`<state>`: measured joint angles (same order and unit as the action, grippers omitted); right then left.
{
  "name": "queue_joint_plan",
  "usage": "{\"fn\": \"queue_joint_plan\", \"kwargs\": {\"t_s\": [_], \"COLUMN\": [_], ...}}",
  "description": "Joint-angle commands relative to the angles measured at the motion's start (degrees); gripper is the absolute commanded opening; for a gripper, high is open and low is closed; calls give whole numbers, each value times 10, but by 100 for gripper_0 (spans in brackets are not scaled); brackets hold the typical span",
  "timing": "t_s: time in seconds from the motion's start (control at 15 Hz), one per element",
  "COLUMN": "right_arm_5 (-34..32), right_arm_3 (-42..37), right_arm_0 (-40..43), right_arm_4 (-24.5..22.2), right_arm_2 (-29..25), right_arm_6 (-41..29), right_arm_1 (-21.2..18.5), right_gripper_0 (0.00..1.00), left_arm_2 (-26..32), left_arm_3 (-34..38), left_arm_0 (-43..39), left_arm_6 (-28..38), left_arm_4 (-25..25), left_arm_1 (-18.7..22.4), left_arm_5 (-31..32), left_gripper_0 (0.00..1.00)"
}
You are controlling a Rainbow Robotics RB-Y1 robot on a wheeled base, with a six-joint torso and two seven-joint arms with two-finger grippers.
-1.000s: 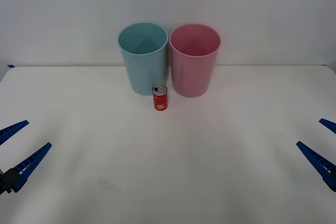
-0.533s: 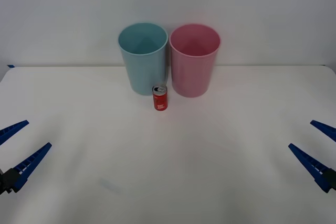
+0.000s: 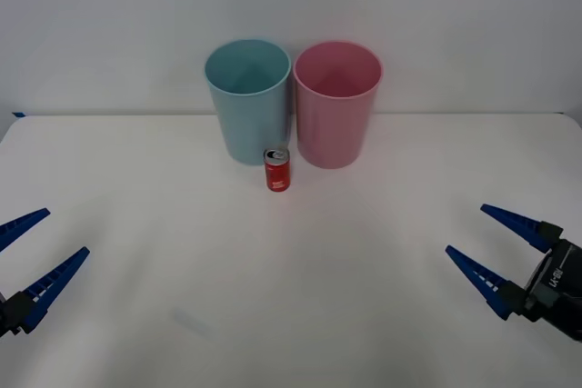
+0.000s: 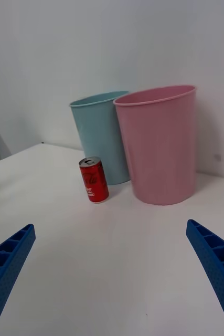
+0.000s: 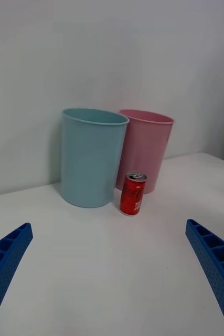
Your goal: Grasp the object on the table and drop it into the matching bin: aluminum can to the light blue bin, PET bottle to the pink bin.
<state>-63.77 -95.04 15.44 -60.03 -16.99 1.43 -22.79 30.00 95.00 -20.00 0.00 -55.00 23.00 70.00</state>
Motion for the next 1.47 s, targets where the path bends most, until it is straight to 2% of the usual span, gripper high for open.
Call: {"fn": "queue_joint_plan", "kwargs": {"t_s": [0.07, 0.27, 0.47, 0.73, 0.93, 1.2, 1.47], "right_arm_5": [42, 73, 73, 79, 87, 105, 155], "right_arm_3": [0, 1, 69, 139, 187, 248, 294], "right_arm_0": [-21, -56, -131, -201, -239, -281, -313], "right_arm_4": [-13, -65, -143, -209, -226, -226, -226], "right_arm_2": [43, 71, 77, 78, 79, 93, 104], "right_arm_6": [7, 10, 15, 21, 30, 44, 68], "right_arm_1": [3, 38, 106, 158, 172, 177, 199], "right_gripper_0": [100, 100, 100, 100, 100, 100, 100], "left_arm_2": [0, 0, 0, 0, 0, 0, 0], "left_arm_3": [0, 0, 0, 0, 0, 0, 0], "left_arm_0": [0, 0, 0, 0, 0, 0, 0], "left_arm_6": [0, 0, 0, 0, 0, 0, 0], "left_arm_4": [0, 0, 0, 0, 0, 0, 0], "left_arm_1": [0, 0, 0, 0, 0, 0, 0], "left_arm_5": [0, 0, 0, 0, 0, 0, 0], "left_gripper_0": [100, 100, 100, 100, 100, 100, 100]}}
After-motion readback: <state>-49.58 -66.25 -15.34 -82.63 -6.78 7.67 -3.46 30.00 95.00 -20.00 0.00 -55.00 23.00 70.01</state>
